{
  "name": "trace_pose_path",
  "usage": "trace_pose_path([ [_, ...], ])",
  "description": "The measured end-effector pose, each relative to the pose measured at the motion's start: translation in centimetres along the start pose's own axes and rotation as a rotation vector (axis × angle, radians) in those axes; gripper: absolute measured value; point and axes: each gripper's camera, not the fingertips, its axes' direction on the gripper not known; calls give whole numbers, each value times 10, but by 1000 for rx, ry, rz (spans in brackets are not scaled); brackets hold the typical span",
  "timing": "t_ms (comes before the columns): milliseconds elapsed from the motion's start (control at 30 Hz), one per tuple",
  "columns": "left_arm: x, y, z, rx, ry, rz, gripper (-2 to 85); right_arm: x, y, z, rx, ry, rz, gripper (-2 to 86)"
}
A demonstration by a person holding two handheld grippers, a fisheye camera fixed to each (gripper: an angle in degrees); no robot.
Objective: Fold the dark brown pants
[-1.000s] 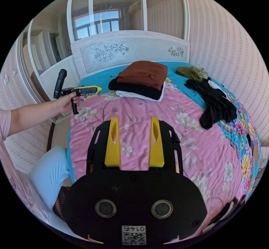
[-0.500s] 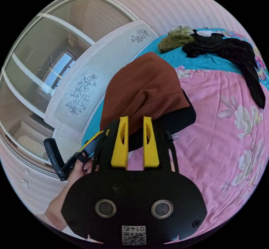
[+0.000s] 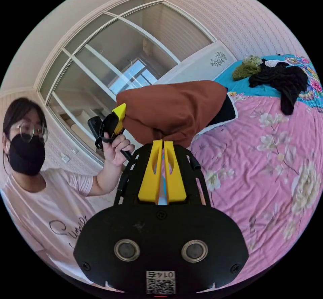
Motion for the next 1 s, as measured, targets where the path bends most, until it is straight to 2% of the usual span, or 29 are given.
trace_pose_path([
  [67,28,51,32,-87,151,-114,42,-11,75,-32,18,91,76,-2],
  [100,42,90,61,-183,196,-207,42,-4,127,-42,-26,164,209,-2],
  [133,47,111,77,-260,193,-255,42,2,153,-44,-73,215,307,-2],
  [200,65,193,130,-563,130,-411,43,19,245,-54,-157,270,588,-3],
  [233,68,208,135,-593,128,-436,43,18,260,-60,-127,256,623,-3],
  [300,74,232,128,-531,116,-487,47,9,295,-84,-43,248,727,-3],
  [467,77,205,94,-474,62,-395,44,-27,297,-108,-14,413,600,3],
  [633,57,197,43,-345,39,-344,5,-33,285,-112,68,444,543,57],
  [700,26,196,19,-330,-203,-393,12,-35,274,-100,44,533,489,98],
  [800,-12,187,0,-284,-422,-390,66,-30,262,-82,-5,648,442,145],
  [900,-52,182,2,-313,-549,-442,115,-21,257,-62,-97,770,405,177],
  [1000,-90,188,16,-392,-665,-516,137,-11,265,-39,-184,763,427,183],
])
